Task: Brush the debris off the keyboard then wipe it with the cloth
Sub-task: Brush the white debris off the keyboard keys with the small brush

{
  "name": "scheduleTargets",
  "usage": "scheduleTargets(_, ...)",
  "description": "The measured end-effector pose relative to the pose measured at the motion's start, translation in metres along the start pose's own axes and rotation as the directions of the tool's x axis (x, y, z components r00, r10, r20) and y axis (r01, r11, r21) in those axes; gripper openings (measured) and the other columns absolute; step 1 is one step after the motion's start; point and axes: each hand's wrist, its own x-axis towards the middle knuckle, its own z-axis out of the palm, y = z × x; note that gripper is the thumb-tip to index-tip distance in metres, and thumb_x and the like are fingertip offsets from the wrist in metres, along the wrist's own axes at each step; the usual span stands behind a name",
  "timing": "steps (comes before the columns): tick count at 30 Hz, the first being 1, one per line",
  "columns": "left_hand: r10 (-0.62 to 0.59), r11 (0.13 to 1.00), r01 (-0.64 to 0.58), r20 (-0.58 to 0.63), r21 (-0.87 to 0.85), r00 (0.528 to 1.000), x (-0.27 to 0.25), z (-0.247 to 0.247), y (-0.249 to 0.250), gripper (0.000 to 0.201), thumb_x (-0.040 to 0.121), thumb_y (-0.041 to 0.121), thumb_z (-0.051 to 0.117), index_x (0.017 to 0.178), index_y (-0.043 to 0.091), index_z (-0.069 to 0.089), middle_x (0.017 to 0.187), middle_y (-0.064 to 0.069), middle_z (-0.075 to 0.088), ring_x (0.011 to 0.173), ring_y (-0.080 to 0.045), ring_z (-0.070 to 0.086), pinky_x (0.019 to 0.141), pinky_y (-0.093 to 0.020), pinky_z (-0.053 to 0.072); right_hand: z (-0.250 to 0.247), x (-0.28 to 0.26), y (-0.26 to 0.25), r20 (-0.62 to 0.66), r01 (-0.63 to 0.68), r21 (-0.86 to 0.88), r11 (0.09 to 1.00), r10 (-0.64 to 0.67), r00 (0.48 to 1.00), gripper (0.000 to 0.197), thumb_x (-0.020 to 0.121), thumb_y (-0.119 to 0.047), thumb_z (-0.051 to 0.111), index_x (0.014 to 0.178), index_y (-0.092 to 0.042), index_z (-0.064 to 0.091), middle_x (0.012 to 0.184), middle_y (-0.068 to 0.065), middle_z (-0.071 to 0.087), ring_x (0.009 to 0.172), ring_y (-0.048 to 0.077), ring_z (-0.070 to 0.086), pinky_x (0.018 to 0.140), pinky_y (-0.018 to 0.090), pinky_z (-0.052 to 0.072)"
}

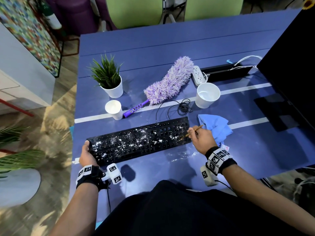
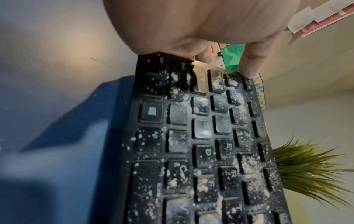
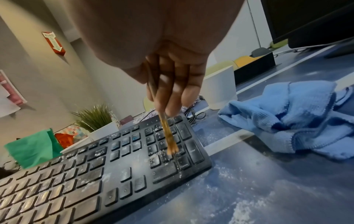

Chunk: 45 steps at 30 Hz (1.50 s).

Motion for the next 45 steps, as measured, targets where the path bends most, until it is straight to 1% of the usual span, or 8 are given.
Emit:
scheduleTargets(6, -0.001, 1.0, 0.001, 0.011, -0.011, 1.0, -0.002, 0.002, 0.002, 0.086, 0.043, 0.058, 0.088, 0.115, 0.012, 0.072, 0.11, -0.009, 0.074, 0.095, -0.034, 0.072, 0.085, -0.055, 0.057, 0.005, -0.002, 0.008, 0.055, -0.012, -0.014, 1.0, 0.013, 0.998, 0.054, 0.093, -0.052, 0.033, 0.086, -0.014, 0.07, 0.073, 0.005, 0.073, 0.075, 0.023, 0.069, 0.076, 0.039, 0.056)
scheduleTargets(10, 0.052, 0.998, -0.051, 0.024, -0.022, 0.998, -0.015, 0.008, 0.005, 0.065, 0.057, 0.05, 0.081, 0.108, 0.011, 0.074, 0.095, -0.006, 0.074, 0.078, -0.026, 0.07, 0.081, -0.046, 0.059, 0.004, -0.01, 0.006, -0.043, -0.006, 0.029, 1.0, 0.007, 0.999, 0.035, 0.1, -0.033, 0.042, 0.092, -0.012, 0.068, 0.075, 0.006, 0.071, 0.075, 0.026, 0.066, 0.076, 0.036, 0.053)
scheduleTargets(16, 0.075, 0.997, -0.073, 0.05, -0.037, 0.996, -0.016, 0.01, 0.003, 0.037, 0.07, 0.045, 0.076, 0.092, 0.016, 0.072, 0.084, -0.003, 0.071, 0.065, -0.02, 0.068, 0.065, -0.033, 0.056, 0.018, -0.012, 0.009, 0.088, -0.027, 0.081, 0.996, 0.019, 0.996, 0.037, 0.095, -0.045, 0.04, 0.091, -0.023, 0.07, 0.08, 0.001, 0.074, 0.079, 0.021, 0.071, 0.08, 0.04, 0.057)
scheduleTargets(20, 0.07, 0.997, -0.069, 0.023, -0.021, 0.997, -0.017, 0.01, 0.004, 0.041, 0.062, 0.045, 0.079, 0.09, 0.016, 0.073, 0.087, -0.004, 0.072, 0.07, -0.024, 0.069, 0.073, -0.039, 0.058, 0.012, -0.01, 0.013, -0.074, -0.08, -0.057, 0.995, 0.075, 0.994, 0.049, 0.096, -0.044, 0.034, 0.079, -0.011, 0.065, 0.071, 0.011, 0.068, 0.073, 0.032, 0.065, 0.072, 0.039, 0.054)
scheduleTargets(24, 0.059, 0.998, -0.058, 0.009, -0.03, 0.998, -0.017, 0.01, 0.002, 0.04, 0.065, 0.044, 0.078, 0.092, 0.016, 0.072, 0.087, -0.004, 0.072, 0.071, -0.024, 0.069, 0.069, -0.037, 0.057, 0.015, -0.014, 0.005, 0.046, 0.024, 0.009, 1.0, -0.024, 0.999, 0.041, 0.098, -0.042, 0.039, 0.09, -0.016, 0.07, 0.076, 0.003, 0.073, 0.076, 0.022, 0.068, 0.074, 0.035, 0.055)
scheduleTargets(34, 0.043, 0.999, -0.043, -0.027, -0.007, 0.999, -0.012, 0.007, 0.002, 0.057, 0.051, 0.049, 0.082, 0.095, 0.014, 0.074, 0.1, -0.009, 0.074, 0.081, -0.028, 0.07, 0.083, -0.048, 0.059, 0.006, -0.02, 0.016, -0.039, -0.009, -0.025, 1.0, 0.008, 0.999, 0.034, 0.1, -0.029, 0.045, 0.079, -0.014, 0.067, 0.066, 0.002, 0.066, 0.063, 0.023, 0.061, 0.065, 0.031, 0.051)
scheduleTargets(39, 0.037, 0.999, -0.037, -0.039, -0.018, 0.999, -0.006, 0.005, 0.003, 0.07, 0.048, 0.051, 0.085, 0.106, 0.014, 0.074, 0.102, -0.008, 0.073, 0.094, -0.03, 0.071, 0.088, -0.05, 0.057, 0.017, -0.028, 0.012, 0.001, 0.037, -0.022, 0.999, -0.037, 0.999, 0.059, 0.095, -0.047, 0.029, 0.078, -0.01, 0.071, 0.07, 0.005, 0.071, 0.066, 0.023, 0.066, 0.066, 0.033, 0.053)
scheduleTargets(45, 0.056, 0.998, -0.056, -0.026, -0.028, 0.998, -0.006, 0.005, 0.002, 0.06, 0.051, 0.048, 0.084, 0.099, 0.013, 0.075, 0.102, -0.009, 0.074, 0.089, -0.028, 0.07, 0.091, -0.051, 0.056, 0.021, -0.029, 0.006, -0.116, -0.037, -0.018, 0.999, 0.034, 0.993, 0.039, 0.1, -0.029, 0.045, 0.077, -0.008, 0.069, 0.064, 0.006, 0.066, 0.059, 0.026, 0.06, 0.061, 0.033, 0.052)
